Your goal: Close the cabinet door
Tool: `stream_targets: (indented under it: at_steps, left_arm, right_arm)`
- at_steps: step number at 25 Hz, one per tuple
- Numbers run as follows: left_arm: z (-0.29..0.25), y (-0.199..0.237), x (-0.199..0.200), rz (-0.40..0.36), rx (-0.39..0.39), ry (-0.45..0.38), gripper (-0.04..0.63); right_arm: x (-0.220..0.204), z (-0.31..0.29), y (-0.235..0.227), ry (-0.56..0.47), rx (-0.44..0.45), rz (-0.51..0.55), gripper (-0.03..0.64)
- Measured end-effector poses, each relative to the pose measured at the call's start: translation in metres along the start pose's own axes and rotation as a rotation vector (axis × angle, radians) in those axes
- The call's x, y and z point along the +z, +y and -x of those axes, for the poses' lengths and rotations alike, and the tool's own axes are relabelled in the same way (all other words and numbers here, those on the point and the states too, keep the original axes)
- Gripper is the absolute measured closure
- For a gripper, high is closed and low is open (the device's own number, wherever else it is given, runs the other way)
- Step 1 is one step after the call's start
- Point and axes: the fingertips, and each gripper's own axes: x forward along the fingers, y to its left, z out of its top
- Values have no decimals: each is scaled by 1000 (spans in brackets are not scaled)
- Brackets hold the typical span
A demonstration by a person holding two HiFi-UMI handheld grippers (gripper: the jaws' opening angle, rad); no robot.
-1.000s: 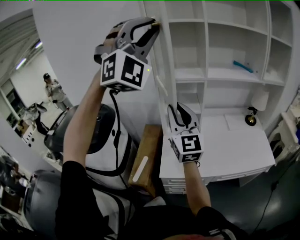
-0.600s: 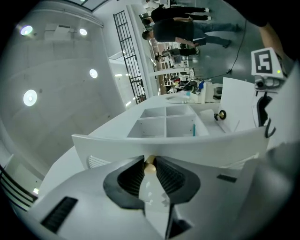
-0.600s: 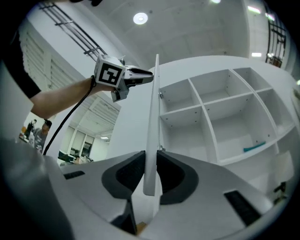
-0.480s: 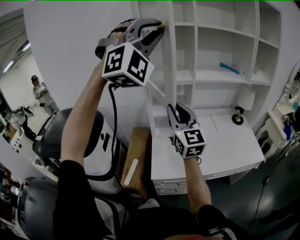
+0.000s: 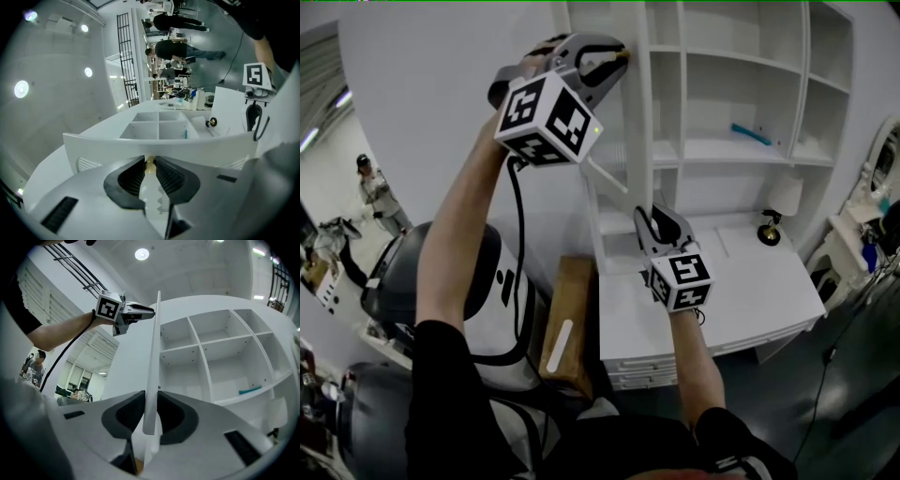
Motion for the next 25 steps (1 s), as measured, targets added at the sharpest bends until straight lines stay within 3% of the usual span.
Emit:
stream_targets:
  at_steps: [5, 25]
  left_arm:
    - [-8, 0, 4, 20, -3, -10, 512]
    - [-73, -14, 19, -19, -32, 78, 514]
  right_arm:
    - [-1, -2, -11, -18, 21, -30, 528]
    - [-13, -12, -82, -38, 42, -109, 515]
